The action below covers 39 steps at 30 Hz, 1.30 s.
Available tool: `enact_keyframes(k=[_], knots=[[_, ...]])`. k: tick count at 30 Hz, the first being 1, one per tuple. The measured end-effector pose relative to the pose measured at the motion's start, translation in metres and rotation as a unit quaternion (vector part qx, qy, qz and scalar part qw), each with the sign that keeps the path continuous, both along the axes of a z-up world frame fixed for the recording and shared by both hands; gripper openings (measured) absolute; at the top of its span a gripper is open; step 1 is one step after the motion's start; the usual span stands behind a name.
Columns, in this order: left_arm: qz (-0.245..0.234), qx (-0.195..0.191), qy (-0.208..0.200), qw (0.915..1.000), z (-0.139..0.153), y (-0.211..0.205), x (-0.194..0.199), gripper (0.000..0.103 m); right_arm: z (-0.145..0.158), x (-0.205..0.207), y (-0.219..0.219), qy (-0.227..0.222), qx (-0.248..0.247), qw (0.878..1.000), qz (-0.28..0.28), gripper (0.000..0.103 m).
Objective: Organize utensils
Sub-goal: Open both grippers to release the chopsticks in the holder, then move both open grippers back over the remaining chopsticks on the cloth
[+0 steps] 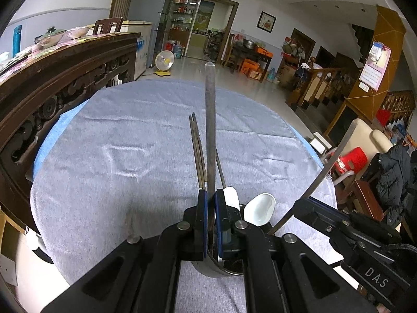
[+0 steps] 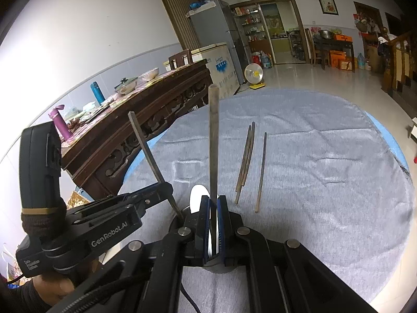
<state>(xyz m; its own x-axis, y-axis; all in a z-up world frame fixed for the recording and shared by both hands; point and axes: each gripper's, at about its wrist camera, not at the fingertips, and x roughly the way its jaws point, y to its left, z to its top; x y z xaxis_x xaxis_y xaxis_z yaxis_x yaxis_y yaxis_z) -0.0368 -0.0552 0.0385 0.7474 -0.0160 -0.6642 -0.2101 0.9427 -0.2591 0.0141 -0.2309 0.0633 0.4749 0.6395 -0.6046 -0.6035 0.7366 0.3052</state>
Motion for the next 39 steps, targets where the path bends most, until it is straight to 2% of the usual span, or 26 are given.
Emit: enact_keyframes(k=[5, 6, 7, 8, 9, 11, 15, 16, 17, 18, 21, 24, 26, 28, 33, 37, 39], knots=[[-0.004, -0.004, 0.008, 1.0000, 0.001, 0.000, -0.002, 0.008, -0.001, 0.000, -0.001, 0.010, 0.000, 1.000, 0.005, 0.008], [-0.005, -0.005, 0.009, 0.9999, 0.002, 0.000, -0.002, 0.013, -0.001, 0.001, -0.001, 0.012, 0.000, 1.000, 0.005, 0.010], [-0.007, -0.009, 0.010, 0.9999, 0.003, 0.001, -0.002, 0.018, -0.001, 0.001, -0.002, 0.016, 0.002, 1.000, 0.006, 0.016], [-0.006, -0.014, 0.010, 0.9998, 0.004, 0.003, -0.003, 0.030, -0.001, 0.002, -0.002, 0.018, 0.002, 1.000, 0.007, 0.023], [-0.002, -0.015, 0.005, 0.9999, 0.007, 0.004, -0.006, 0.040, 0.000, 0.001, -0.003, 0.019, 0.004, 1.000, 0.008, 0.026], [0.004, -0.016, -0.005, 0.9999, 0.013, 0.007, -0.011, 0.049, 0.004, 0.000, -0.006, 0.017, 0.009, 1.000, 0.008, 0.029], [0.018, -0.023, -0.024, 0.9993, 0.026, 0.019, -0.020, 0.057, 0.018, -0.003, -0.017, 0.007, 0.031, 1.000, 0.001, 0.036], [0.027, -0.025, -0.029, 0.9989, 0.029, 0.025, -0.023, 0.059, 0.022, -0.004, -0.022, 0.004, 0.039, 0.999, -0.003, 0.043], [0.033, -0.027, -0.032, 0.9986, 0.030, 0.030, -0.025, 0.062, 0.026, -0.004, -0.026, 0.002, 0.045, 0.999, -0.007, 0.055], [0.044, -0.030, -0.036, 0.9980, 0.031, 0.037, -0.027, 0.065, 0.030, -0.004, -0.034, -0.001, 0.055, 0.998, -0.015, 0.060], [0.087, -0.037, -0.031, 0.9950, 0.027, 0.061, -0.029, 0.072, 0.040, -0.003, -0.058, -0.007, 0.081, 0.996, -0.039, 0.062], [0.124, -0.048, 0.000, 0.9911, 0.011, 0.082, -0.023, 0.073, 0.040, 0.009, -0.079, 0.005, 0.092, 0.993, -0.071, 0.063], [0.149, -0.055, 0.035, 0.9867, -0.007, 0.095, -0.018, 0.073, 0.028, 0.023, -0.091, 0.027, 0.080, 0.991, -0.100, 0.064], [0.163, -0.060, 0.068, 0.9825, -0.024, 0.103, -0.012, 0.073, 0.006, 0.042, -0.101, 0.072, 0.068, 0.987, -0.127, 0.064], [0.166, -0.054, 0.152, 0.9729, -0.067, 0.112, 0.005, 0.073, -0.056, 0.084, -0.110, 0.181, 0.010, 0.973, -0.143, 0.064], [0.161, -0.054, 0.184, 0.9682, -0.086, 0.113, 0.015, 0.073, -0.088, 0.114, -0.109, 0.237, -0.025, 0.962, -0.131, 0.060], [0.155, -0.053, 0.193, 0.9675, -0.092, 0.112, 0.018, 0.073, -0.095, 0.128, -0.108, 0.250, -0.034, 0.959, -0.126, 0.057]])
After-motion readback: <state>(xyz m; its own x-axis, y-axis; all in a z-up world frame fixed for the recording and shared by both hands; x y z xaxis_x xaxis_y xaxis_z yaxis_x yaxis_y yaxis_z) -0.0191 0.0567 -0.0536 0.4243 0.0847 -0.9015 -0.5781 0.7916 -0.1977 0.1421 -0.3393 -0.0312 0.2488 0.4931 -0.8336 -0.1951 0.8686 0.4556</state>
